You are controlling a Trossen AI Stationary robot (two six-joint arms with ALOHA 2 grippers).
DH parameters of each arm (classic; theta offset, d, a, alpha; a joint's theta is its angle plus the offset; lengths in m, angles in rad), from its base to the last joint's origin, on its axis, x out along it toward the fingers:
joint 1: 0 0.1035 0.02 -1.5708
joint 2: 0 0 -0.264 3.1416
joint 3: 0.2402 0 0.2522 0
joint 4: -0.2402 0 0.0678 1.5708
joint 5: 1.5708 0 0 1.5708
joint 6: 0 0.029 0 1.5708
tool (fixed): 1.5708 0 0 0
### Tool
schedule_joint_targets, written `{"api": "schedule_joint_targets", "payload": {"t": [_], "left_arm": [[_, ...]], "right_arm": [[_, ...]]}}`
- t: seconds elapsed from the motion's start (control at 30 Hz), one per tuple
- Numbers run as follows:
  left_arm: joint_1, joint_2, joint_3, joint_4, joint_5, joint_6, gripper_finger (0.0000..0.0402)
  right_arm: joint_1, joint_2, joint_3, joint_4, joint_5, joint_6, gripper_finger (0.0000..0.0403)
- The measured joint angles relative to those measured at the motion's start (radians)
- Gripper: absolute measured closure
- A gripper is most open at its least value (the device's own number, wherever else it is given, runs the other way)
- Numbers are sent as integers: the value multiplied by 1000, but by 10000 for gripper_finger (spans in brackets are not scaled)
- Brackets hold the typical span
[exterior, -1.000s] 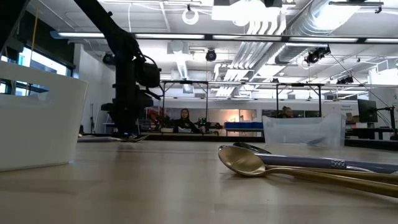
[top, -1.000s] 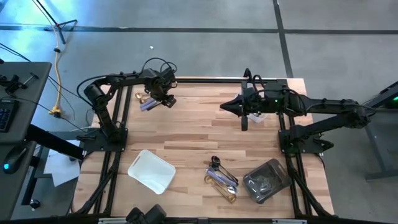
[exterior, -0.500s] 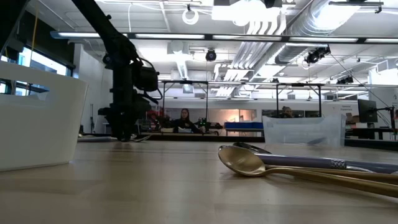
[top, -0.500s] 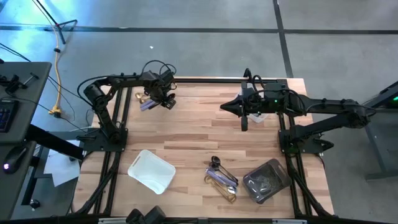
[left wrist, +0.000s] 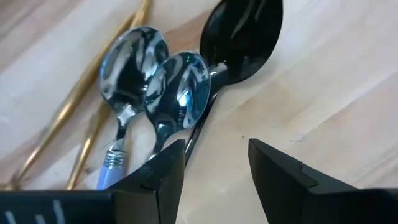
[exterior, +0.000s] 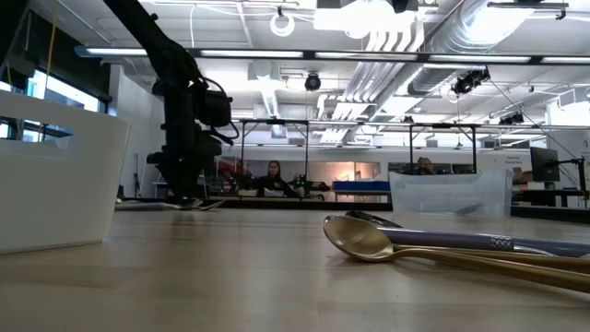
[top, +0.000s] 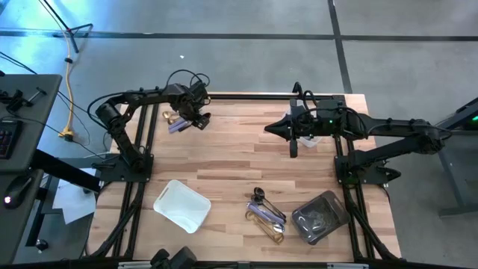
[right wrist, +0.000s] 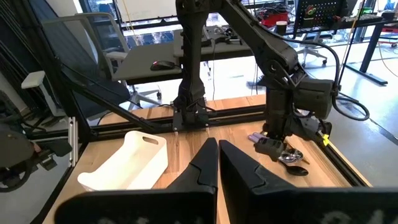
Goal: Sort silverware by color (type)
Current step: Put the black spoon into the transparent bin
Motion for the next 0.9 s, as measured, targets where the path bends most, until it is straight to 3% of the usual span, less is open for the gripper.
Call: {"api": "schedule_joint_targets", "payload": {"t": [0.9], "left_arm": [[0, 48, 0, -6, 1, 21, 234]], "right_arm": [[0, 0, 0, -41, 0, 0, 403]]}}
